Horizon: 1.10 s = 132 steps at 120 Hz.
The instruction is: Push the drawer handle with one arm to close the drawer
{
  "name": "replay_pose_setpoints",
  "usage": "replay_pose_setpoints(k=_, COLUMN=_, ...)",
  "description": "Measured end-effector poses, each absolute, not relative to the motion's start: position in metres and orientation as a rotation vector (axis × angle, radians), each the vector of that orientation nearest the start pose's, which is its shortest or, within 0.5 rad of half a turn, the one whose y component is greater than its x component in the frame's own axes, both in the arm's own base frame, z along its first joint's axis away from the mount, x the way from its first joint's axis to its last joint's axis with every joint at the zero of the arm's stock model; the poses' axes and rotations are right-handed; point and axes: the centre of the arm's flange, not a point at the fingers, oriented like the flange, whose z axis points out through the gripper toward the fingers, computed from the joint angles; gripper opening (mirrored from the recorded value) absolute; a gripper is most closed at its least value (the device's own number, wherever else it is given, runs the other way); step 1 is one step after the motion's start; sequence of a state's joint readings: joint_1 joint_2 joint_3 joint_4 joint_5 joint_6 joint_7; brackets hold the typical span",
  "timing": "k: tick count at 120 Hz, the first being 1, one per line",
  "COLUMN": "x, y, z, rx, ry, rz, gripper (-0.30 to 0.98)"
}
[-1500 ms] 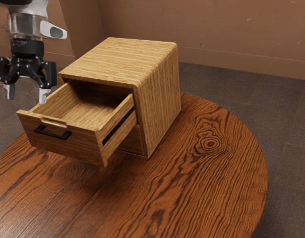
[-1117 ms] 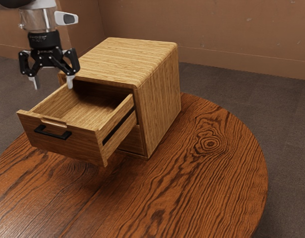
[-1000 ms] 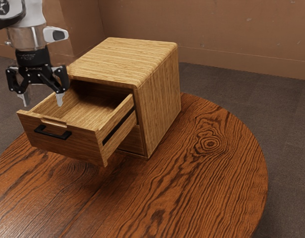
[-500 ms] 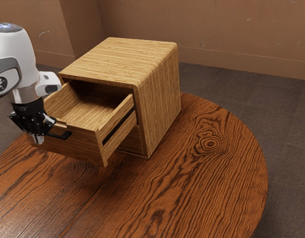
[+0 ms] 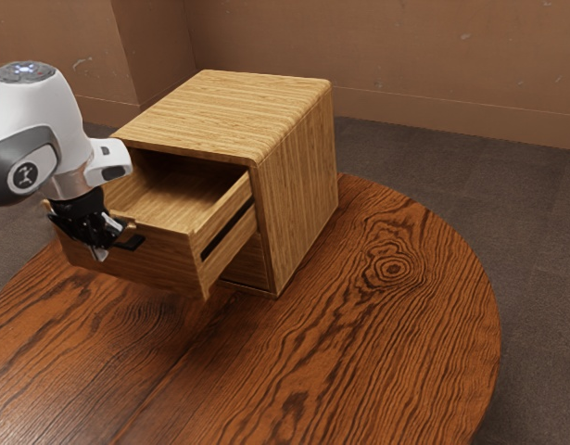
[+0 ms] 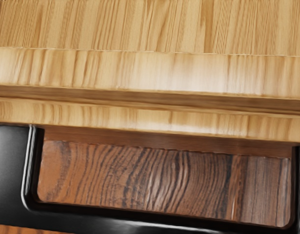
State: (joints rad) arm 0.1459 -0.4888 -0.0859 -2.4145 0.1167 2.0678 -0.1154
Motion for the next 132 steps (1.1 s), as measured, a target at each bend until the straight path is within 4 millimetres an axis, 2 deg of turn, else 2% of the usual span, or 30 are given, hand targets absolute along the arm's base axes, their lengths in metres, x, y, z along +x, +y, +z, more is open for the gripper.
replay_pose_setpoints(k=40, x=0.476, y=0.032, z=0.511, rx=-2.995, ry=-0.117, rz=-0.292, gripper=-0.10)
replay_pose_setpoints(k=50, x=0.493, y=0.038, z=0.512, rx=-2.998, ry=-0.112, rz=-0.297, gripper=-0.10)
replay_pose_setpoints(k=90, x=0.543, y=0.042, z=0.513, rx=-3.003, ry=-0.044, rz=-0.342, gripper=-0.10)
replay_pose_setpoints(k=132, x=0.575, y=0.040, z=0.511, rx=-3.004, ry=0.033, rz=-0.362, gripper=-0.10)
